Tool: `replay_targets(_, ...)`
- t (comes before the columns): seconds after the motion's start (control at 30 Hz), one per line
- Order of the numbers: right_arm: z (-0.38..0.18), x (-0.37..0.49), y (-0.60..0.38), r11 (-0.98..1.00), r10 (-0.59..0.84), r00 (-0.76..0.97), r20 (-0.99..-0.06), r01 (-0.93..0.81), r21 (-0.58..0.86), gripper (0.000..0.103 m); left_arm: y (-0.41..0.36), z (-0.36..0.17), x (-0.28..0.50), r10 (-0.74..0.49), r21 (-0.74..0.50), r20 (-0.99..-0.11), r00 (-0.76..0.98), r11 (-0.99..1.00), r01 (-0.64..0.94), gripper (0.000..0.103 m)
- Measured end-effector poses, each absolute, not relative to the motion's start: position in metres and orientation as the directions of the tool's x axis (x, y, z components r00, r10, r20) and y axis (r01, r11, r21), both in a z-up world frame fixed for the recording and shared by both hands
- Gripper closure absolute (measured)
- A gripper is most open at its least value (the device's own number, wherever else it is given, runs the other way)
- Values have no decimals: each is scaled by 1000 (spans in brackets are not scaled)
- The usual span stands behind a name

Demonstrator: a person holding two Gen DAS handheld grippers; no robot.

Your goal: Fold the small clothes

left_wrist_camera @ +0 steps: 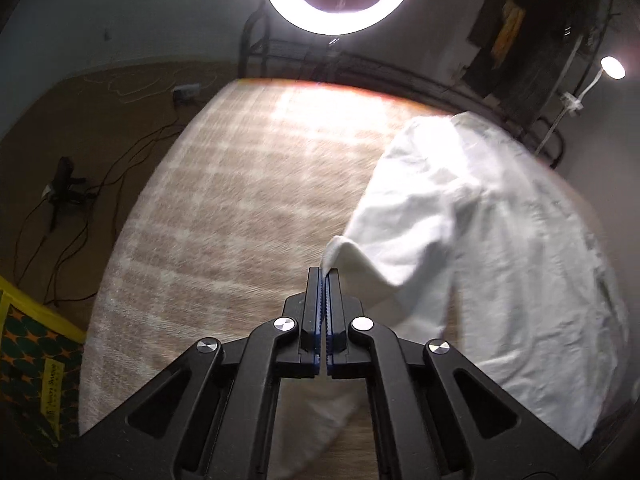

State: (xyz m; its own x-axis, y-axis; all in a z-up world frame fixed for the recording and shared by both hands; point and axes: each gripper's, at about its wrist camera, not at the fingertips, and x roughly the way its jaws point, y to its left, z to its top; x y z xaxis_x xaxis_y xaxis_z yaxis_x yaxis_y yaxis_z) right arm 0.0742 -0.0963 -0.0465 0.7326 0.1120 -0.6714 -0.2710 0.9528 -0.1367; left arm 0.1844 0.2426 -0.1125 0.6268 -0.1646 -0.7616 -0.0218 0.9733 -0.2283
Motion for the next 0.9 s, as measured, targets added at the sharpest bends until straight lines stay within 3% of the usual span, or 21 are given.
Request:
replay_targets(0.23, -44, 69, -97, 952, 115, 734, -669, -273, -136, 4, 169, -62, 162, -307, -271, -679, 666, 949, 162, 103)
replay_targets(0.5, -39, 66, -109, 960, 114, 739, -664, -254, -119, 5, 54, -72, 143, -393, -225, -743, 542, 909, 351, 103)
replay_targets(0.57, -37, 65, -113, 961, 107, 742, -661, -247, -122, 5, 40, -83, 140, -388, -217, -776, 497, 905, 366, 96)
replay_targets(0.63, -37, 65, -118, 964, 103, 743, -661, -240, -118, 5, 31, -90, 135, -387, -216, -798, 461, 899, 381, 63)
replay_targets(0.83, -37, 68, -131, 972, 111, 724, -680, -222, -77, 5, 55, -66, 98, -435, -261, -752, 495, 887, 382, 56)
replay_targets(0.87, -38, 68, -132, 973, 119, 718, -686, -222, -64, 6, 68, -59, 91, -424, -256, -737, 526, 896, 364, 54)
replay_targets(0.9, -39, 70, -133, 973, 128, 710, -693, -224, -51, 7, 80, -54, 87, -394, -236, -730, 558, 912, 335, 44)
